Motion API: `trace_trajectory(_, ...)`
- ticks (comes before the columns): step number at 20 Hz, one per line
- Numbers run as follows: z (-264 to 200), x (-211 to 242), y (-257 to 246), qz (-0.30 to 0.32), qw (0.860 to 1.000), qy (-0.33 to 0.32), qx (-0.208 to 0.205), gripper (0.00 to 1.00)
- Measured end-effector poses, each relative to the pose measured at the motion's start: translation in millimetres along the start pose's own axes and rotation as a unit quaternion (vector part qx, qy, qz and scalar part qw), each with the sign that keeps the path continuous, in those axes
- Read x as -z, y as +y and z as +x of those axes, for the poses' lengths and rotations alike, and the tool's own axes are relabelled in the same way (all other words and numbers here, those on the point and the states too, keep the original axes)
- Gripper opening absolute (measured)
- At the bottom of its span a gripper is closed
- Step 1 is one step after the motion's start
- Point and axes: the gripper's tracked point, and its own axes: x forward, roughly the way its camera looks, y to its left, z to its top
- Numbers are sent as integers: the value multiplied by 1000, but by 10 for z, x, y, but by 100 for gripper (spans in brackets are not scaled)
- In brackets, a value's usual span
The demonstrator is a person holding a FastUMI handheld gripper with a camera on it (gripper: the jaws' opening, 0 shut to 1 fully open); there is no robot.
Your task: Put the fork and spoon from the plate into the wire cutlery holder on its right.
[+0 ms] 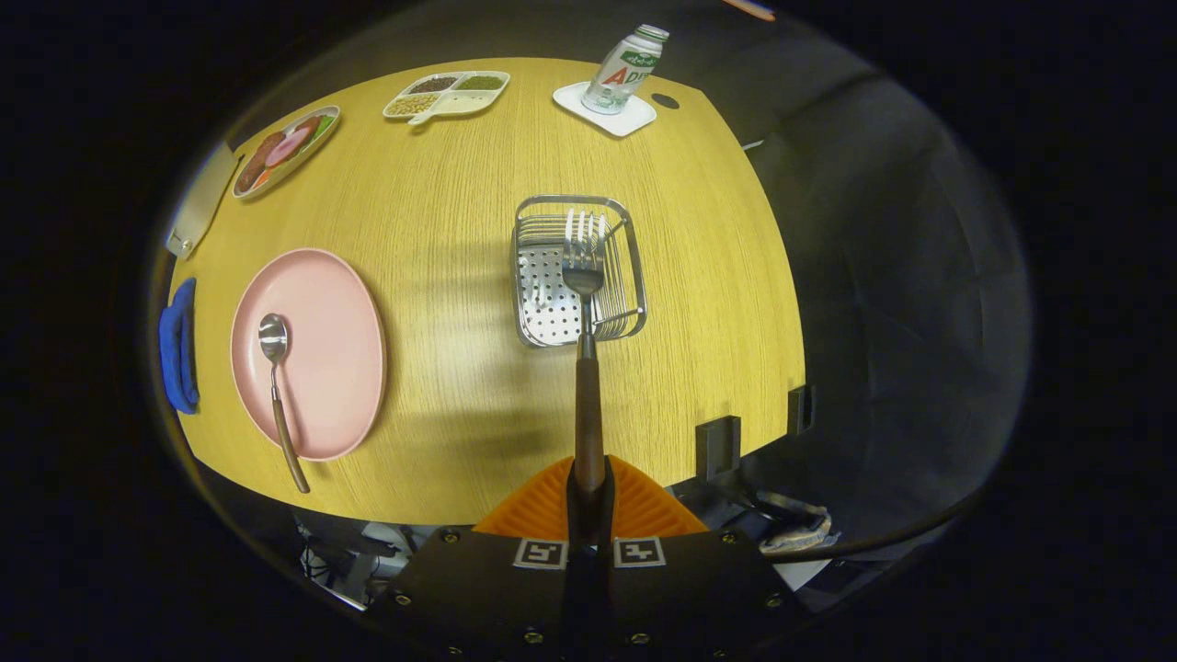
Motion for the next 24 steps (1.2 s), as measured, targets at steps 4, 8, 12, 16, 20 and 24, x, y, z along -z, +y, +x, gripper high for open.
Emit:
trace_trajectory(4, 0, -22, -1, -9, 1000, 9, -6, 9)
trace_trajectory(8, -62, -82, -28, -17, 1000, 2, -2, 12)
trace_trajectory(12, -187, -177, -3, -11, 999, -31, -8, 41)
trace_trajectory(16, -347, -183, 18, -18, 999, -49, 3, 51)
trace_trajectory(20, -524, -175, 116, -30, 997, -68, 12, 51)
trace_trajectory(24, -685, -134, 355, -49, 995, -85, 16, 51)
